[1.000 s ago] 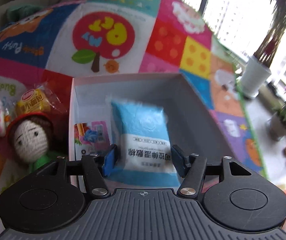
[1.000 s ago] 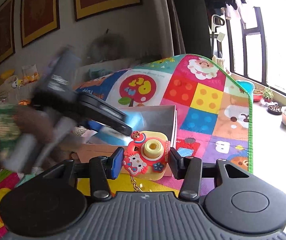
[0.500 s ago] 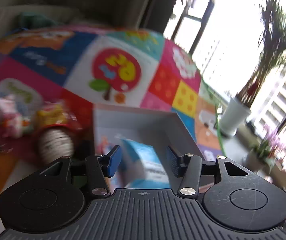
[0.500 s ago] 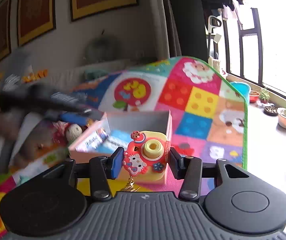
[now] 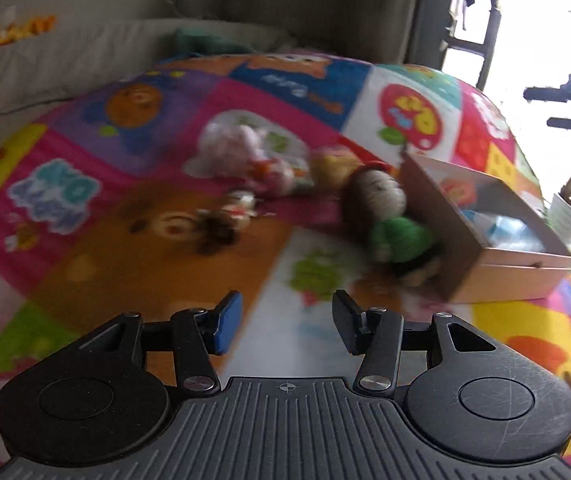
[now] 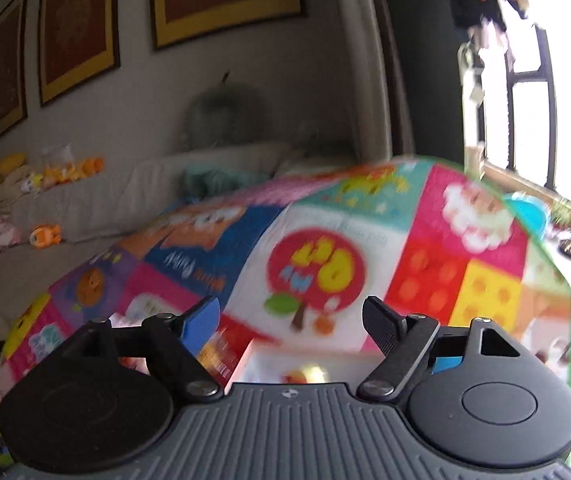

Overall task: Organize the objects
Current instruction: 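Release the pink toy into the box with the right tool while the left tool grasps the figurine keychain, then grasp the teal toy hair dryer with the right tool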

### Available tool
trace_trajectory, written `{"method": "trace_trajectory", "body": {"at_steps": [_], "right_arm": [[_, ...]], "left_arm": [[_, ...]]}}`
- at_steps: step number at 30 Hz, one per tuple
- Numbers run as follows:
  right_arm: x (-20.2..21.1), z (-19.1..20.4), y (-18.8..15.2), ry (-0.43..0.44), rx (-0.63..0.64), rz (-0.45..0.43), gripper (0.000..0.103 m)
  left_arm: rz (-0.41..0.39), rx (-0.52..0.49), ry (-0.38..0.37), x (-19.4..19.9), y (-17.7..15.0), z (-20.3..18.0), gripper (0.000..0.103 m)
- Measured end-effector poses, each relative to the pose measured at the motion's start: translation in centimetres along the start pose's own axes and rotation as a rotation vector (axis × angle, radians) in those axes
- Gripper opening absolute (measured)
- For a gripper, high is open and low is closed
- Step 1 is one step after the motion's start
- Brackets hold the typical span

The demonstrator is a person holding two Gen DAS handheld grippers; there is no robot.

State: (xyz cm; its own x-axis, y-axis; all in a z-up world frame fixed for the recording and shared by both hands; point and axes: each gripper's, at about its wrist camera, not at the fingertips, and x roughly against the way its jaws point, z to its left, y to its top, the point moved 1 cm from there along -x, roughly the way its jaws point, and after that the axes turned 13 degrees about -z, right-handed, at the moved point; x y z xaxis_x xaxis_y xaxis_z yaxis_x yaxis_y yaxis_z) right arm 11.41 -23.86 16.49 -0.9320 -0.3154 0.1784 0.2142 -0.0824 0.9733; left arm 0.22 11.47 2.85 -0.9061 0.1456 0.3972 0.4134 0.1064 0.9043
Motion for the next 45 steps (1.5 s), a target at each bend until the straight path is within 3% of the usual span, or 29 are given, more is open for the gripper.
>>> {"method": "trace_trajectory", "body": {"at_steps": [3,7,11,16,17,18,20,27,31,33,37,40,45], "right_arm": [[1.8,1.2,-2.9,0.057,0.018,0.044,0.080],[4.8,3.4,-8.1,0.120,0.097,0.125,0.080],[7.2,4.6,-12.1,0.162,0.110,0.219,0.081],[9.3,4.8,-14.3,0.200,0.050,0.287,0.084],[9.7,4.9,-14.5,0.213,0.045,0.296,0.085],[9.8,5.2,-14.6,0.230,0.049,0.303,0.085],[10.4,6.1,-15.0,0.270,0.075,0.310,0.085],[10.3,11.7,-16.7,0.449,0.161,0.353,0.086],[10.0,15.7,-18.6,0.540,0.277,0.370,0.084],[9.5,16.7,-19.1,0.516,0.346,0.360,0.081],[8.6,15.6,-18.7,0.344,0.452,0.275,0.078],[8.0,13.6,-17.7,0.221,0.449,0.247,0.077],[8.5,13.0,-16.3,0.363,0.288,0.303,0.077]], "left_arm": [[-0.027,-0.003,0.011,-0.9,0.7,1.5,0.054],[-0.051,-0.095,0.026,-4.4,2.9,1.8,0.054],[0.006,-0.120,0.053,-9.8,4.4,1.8,0.054],[0.082,-0.106,0.080,-14.3,3.7,1.4,0.053],[0.086,-0.108,0.086,-14.6,3.4,1.2,0.049],[0.071,-0.122,0.104,-14.4,3.2,1.0,0.042],[0.074,-0.115,0.098,-13.5,2.6,0.6,0.040],[0.118,-0.042,-0.085,-7.1,-0.1,-0.6,0.040],[0.123,-0.029,-0.062,-3.3,-1.5,-0.7,0.040],[0.106,-0.032,-0.023,-1.8,-1.9,-0.3,0.040],[0.093,0.049,0.005,0.3,-2.2,1.4,0.040],[0.087,0.126,0.008,1.3,-2.9,2.6,0.040],[0.059,0.199,0.003,2.1,-3.5,3.2,0.040]]}}
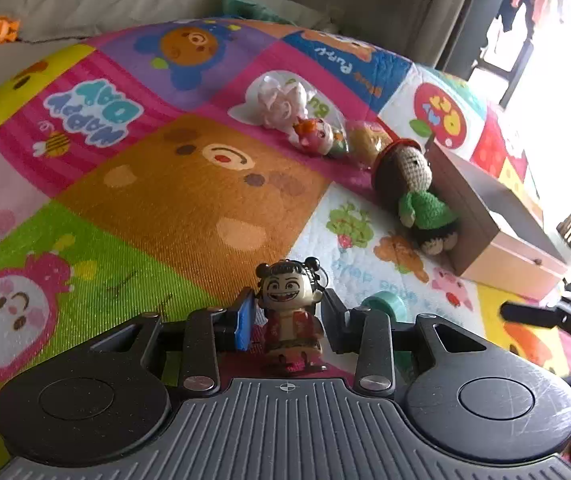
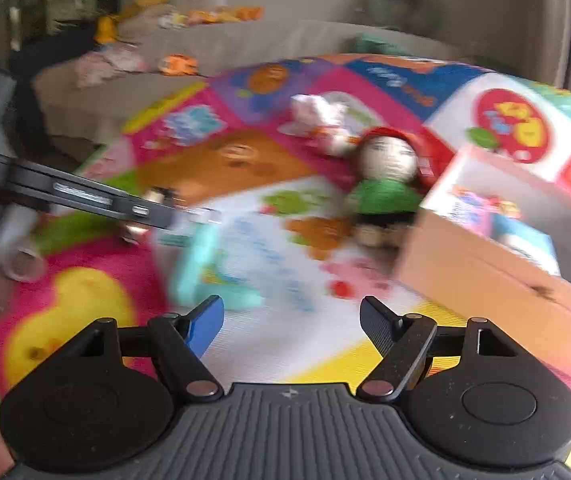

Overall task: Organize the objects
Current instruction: 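Grasp the teal toy hair dryer with the right tool, then drop the figurine into the box with the left tool while the right tool carries the teal toy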

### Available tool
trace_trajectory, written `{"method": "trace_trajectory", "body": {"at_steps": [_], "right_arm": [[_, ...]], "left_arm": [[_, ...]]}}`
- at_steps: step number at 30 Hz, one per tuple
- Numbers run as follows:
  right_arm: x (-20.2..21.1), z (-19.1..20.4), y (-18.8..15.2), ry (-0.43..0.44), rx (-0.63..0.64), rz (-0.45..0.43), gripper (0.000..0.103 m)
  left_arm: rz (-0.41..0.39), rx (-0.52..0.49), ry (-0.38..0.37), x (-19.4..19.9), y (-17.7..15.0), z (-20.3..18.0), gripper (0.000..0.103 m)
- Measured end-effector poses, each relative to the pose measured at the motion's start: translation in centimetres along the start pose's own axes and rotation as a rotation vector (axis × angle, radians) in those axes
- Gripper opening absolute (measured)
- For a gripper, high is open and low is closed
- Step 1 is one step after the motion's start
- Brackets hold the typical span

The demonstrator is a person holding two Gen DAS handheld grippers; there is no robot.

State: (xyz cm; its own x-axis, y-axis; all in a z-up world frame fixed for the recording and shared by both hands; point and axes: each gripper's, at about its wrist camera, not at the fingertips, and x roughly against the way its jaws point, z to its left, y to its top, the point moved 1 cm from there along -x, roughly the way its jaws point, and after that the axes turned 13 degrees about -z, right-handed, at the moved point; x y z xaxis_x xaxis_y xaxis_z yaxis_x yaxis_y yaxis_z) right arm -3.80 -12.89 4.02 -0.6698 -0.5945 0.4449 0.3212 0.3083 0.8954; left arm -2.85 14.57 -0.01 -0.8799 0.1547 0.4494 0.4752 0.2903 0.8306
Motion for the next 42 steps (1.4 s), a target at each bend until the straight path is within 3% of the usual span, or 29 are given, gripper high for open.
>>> {"method": "trace_trajectory", "body": {"at_steps": [6,11,14,22,27,32,37,42], "right_arm": [[-2.4,4.8,0.6,0.103,0.072,-0.035,0.073],[-6.4,5.6,1.3,0.106,0.068,0.004,0.051],[-7.0,5.4,1.6,0.105,0.048,0.018,0.045],[0.4,1.7,2.4,0.066,-0.029,-0.069,0.045],[7.5,-2.3,2.4,-0.055,-0.108,-0.171,0.045],[12.9,-5.1,1.5,-0.213,-0.127,-0.285,0.045],[15.3,-7.9,-0.3,-0.266,-0.204,-0.337,0.045],[15.9,-9.5,-1.8,-0.296,-0.258,-0.358,0.044]], "left_arm": [[0.008,0.049,-0.031,-0.1,0.1,0.9,0.040],[0.003,0.074,-0.050,0.0,0.0,1.4,0.040],[-0.003,0.079,-0.054,0.1,-0.2,1.4,0.040],[-0.011,-0.069,-0.025,0.7,-0.9,-1.4,0.040],[0.005,-0.104,-0.140,1.3,-1.4,-5.4,0.039],[-0.019,-0.167,-0.235,0.7,0.9,-10.8,0.039],[-0.050,-0.242,-0.317,-2.0,5.0,-17.5,0.040],[-0.024,-0.174,-0.329,-7.8,7.0,-22.2,0.040]]}}
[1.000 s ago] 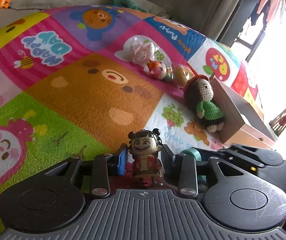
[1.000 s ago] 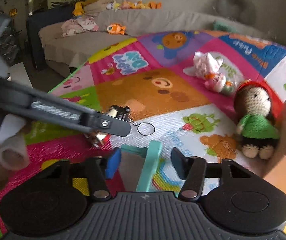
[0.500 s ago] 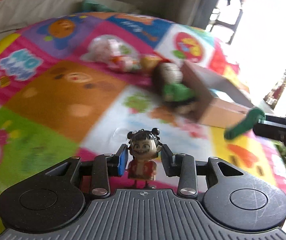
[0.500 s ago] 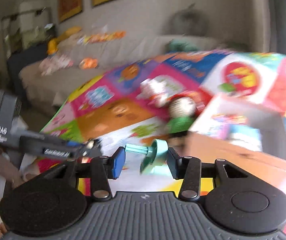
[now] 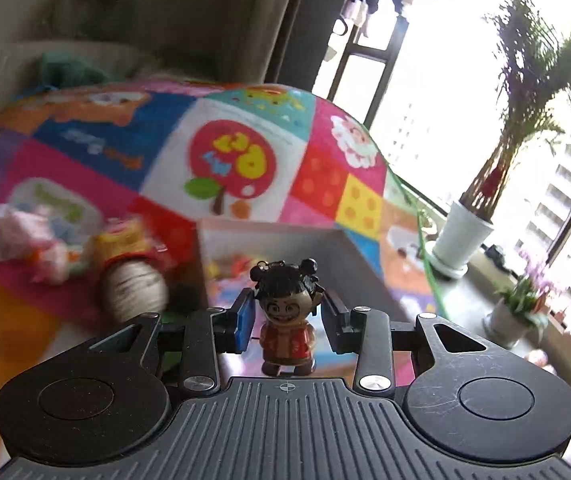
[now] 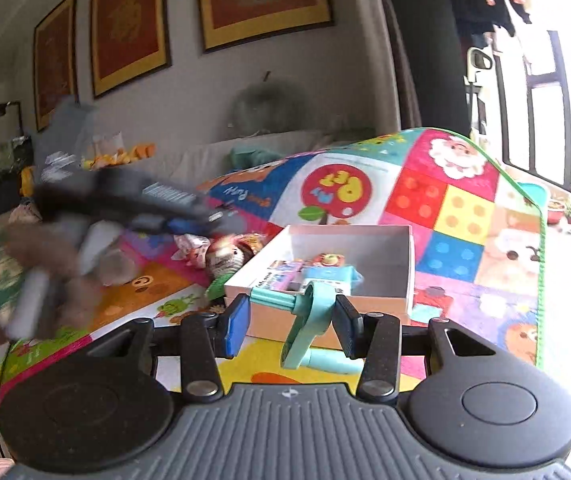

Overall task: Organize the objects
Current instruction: 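Drop the figurine into the box with the left tool while the right tool carries the teal toy, then release the teal toy into the box with the right tool while the left tool grasps the crocheted doll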

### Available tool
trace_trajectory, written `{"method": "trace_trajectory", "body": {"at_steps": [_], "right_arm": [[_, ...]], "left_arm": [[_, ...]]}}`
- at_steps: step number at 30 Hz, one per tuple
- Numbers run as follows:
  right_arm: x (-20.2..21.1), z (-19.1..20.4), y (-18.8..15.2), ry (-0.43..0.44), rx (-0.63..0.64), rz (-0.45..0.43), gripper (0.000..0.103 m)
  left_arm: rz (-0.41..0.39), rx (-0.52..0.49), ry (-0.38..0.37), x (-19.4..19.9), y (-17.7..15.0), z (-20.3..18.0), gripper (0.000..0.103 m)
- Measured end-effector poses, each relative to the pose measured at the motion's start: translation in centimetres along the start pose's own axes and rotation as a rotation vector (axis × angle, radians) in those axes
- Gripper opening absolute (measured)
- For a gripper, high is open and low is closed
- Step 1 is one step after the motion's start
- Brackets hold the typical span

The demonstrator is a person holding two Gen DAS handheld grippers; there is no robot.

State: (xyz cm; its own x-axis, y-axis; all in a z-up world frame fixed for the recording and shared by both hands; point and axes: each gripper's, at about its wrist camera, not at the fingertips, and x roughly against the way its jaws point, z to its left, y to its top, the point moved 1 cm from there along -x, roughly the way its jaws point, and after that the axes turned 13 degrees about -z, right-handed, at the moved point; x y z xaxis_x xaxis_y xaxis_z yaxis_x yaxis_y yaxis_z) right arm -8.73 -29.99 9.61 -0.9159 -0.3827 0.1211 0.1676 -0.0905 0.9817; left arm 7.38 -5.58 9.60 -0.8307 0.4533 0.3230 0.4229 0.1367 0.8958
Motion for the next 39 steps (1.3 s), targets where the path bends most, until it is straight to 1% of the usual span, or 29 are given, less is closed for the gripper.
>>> {"method": "trace_trajectory", "body": {"at_steps": [2,3,5,6,7,9,13,15,17,20,21,22,23,25,27,28,29,31,35,37,39], "right_arm": [[0.2,-0.5,-0.1,-0.010,-0.006,-0.010,0.044],[0.3,-0.8,-0.1,-0.016,-0.008,-0.016,0.044],[0.4,-1.4,-0.1,-0.027,-0.013,-0.023,0.044],[0.4,-1.7,0.0,-0.036,-0.017,-0.027,0.044],[0.3,-2.0,0.1,-0.046,-0.020,-0.030,0.044],[0.2,-2.5,0.5,-0.062,-0.022,-0.038,0.044],[-1.2,-3.5,2.5,-0.077,-0.026,-0.052,0.044],[-3.0,-3.9,4.0,-0.074,-0.023,-0.055,0.044],[-5.7,-4.1,6.0,-0.076,-0.019,-0.061,0.044],[-10.8,-3.7,9.0,-0.077,-0.014,-0.074,0.046],[-13.0,-3.5,9.8,-0.062,-0.018,-0.058,0.050],[-15.2,-3.2,10.5,-0.042,-0.022,-0.023,0.062],[-16.9,-3.0,10.9,-0.055,-0.028,-0.001,0.066],[-18.8,-2.5,11.1,-0.088,-0.013,0.017,0.066],[-18.6,-2.1,10.6,-0.091,-0.003,0.017,0.068],[-18.1,-2.0,10.2,-0.090,-0.004,0.016,0.073],[-17.3,-1.9,9.5,-0.090,-0.009,0.017,0.077],[-15.7,-1.6,7.6,-0.083,-0.004,0.032,0.077],[-12.2,0.1,2.6,-0.071,0.066,0.074,0.085],[-10.6,1.3,-0.4,-0.058,0.093,0.105,0.085],[-9.6,2.2,-2.7,-0.032,0.074,0.140,0.086]], "left_arm": [[0.045,0.030,0.001,-2.4,-0.3,-0.5,0.040],[0.082,0.035,0.019,-3.5,-0.8,-0.7,0.040],[0.125,0.010,0.062,-4.6,-1.7,-0.9,0.040],[0.129,-0.003,0.078,-4.7,-2.1,-0.9,0.040],[0.118,-0.002,0.082,-4.4,-2.3,-0.6,0.040],[0.091,0.023,0.064,-2.9,-2.5,0.2,0.040],[0.040,0.026,0.043,1.4,-3.0,1.8,0.040],[0.022,0.016,0.037,3.6,-3.7,2.7,0.040],[0.026,0.018,0.035,5.2,-4.4,3.6,0.040],[0.035,0.041,0.023,6.2,-5.3,4.8,0.040],[0.037,0.049,0.025,6.2,-5.5,5.2,0.040],[0.037,0.057,0.033,6.3,-5.6,5.5,0.040],[0.034,0.065,0.043,6.6,-5.8,6.0,0.039],[0.026,0.064,0.052,7.2,-6.0,6.8,0.039],[0.023,0.045,0.068,7.9,-6.4,7.7,0.039],[0.026,0.040,0.079,8.0,-6.6,8.1,0.039],[0.034,0.044,0.091,8.0,-6.9,8.6,0.039],[0.047,0.070,0.110,7.9,-7.4,9.7,0.039],[0.034,0.114,0.120,7.0,-7.5,10.3,0.039],[0.027,0.132,0.122,6.2,-7.0,10.3,0.039],[0.026,0.157,0.121,4.7,-6.2,10.4,0.039]]}}
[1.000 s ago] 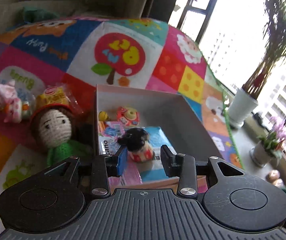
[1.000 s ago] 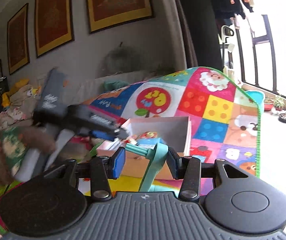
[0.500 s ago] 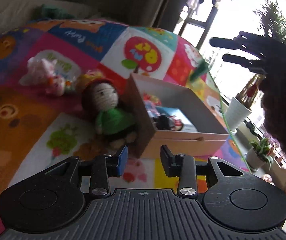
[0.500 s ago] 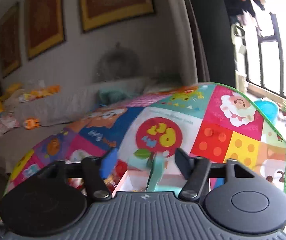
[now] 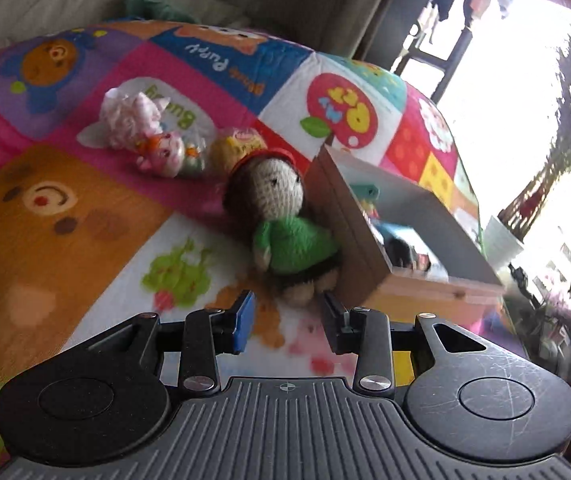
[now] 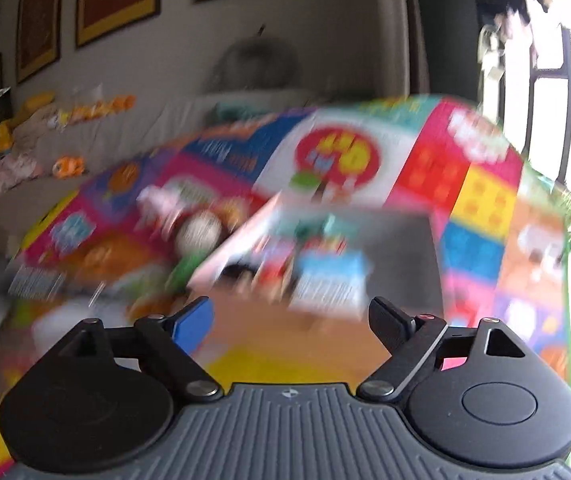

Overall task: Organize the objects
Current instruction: 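Release the teal toy into the box with the right tool while the left tool grasps the crocheted doll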

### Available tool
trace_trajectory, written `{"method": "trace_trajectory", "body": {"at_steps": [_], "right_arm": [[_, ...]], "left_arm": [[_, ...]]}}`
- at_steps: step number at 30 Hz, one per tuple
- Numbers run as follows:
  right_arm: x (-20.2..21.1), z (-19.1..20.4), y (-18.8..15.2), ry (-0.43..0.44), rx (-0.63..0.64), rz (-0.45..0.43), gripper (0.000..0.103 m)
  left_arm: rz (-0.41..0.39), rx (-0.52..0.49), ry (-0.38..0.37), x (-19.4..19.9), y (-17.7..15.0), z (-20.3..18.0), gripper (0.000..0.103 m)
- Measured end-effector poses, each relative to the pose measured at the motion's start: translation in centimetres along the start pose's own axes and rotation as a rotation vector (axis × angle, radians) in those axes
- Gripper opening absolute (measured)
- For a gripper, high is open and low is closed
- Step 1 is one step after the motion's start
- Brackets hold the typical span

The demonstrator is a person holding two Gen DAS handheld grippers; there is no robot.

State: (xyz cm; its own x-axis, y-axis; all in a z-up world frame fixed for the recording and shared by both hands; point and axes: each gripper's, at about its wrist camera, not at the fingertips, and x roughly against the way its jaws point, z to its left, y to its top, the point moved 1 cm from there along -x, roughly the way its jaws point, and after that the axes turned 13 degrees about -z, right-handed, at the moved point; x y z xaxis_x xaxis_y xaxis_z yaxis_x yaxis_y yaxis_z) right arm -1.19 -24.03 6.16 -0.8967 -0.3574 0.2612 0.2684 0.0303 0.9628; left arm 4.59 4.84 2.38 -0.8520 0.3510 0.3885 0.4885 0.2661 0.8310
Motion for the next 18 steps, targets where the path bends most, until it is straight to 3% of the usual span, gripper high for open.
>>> {"method": "trace_trajectory", "body": {"at_steps": [3,8,9,11,14,18], "right_arm": [[0.3,0.5,-2.5,0.049,-0.105,0.050,0.086],[0.1,-0.4,-4.1,0.042,-0.190,0.063,0.093],[-0.1,-0.6,-4.4,0.039,-0.200,0.074,0.093],[0.1,-0.7,-4.6,0.048,-0.211,0.072,0.096],[0.5,-0.4,-4.5,0.060,-0.193,0.053,0.099],[0.1,-0.3,-4.5,0.059,-0.184,0.070,0.100]], "left_arm": [[0.019,0.047,0.020,-2.9,1.6,0.0,0.039],[0.057,0.062,0.088,-7.9,4.0,0.3,0.040],[0.072,0.067,0.120,-8.9,4.1,0.4,0.041],[0.082,0.074,0.152,-10.4,4.2,0.5,0.056],[0.118,0.108,0.161,-12.5,3.7,0.6,0.058],[0.086,0.035,0.174,-12.7,3.3,-0.3,0.053]]}}
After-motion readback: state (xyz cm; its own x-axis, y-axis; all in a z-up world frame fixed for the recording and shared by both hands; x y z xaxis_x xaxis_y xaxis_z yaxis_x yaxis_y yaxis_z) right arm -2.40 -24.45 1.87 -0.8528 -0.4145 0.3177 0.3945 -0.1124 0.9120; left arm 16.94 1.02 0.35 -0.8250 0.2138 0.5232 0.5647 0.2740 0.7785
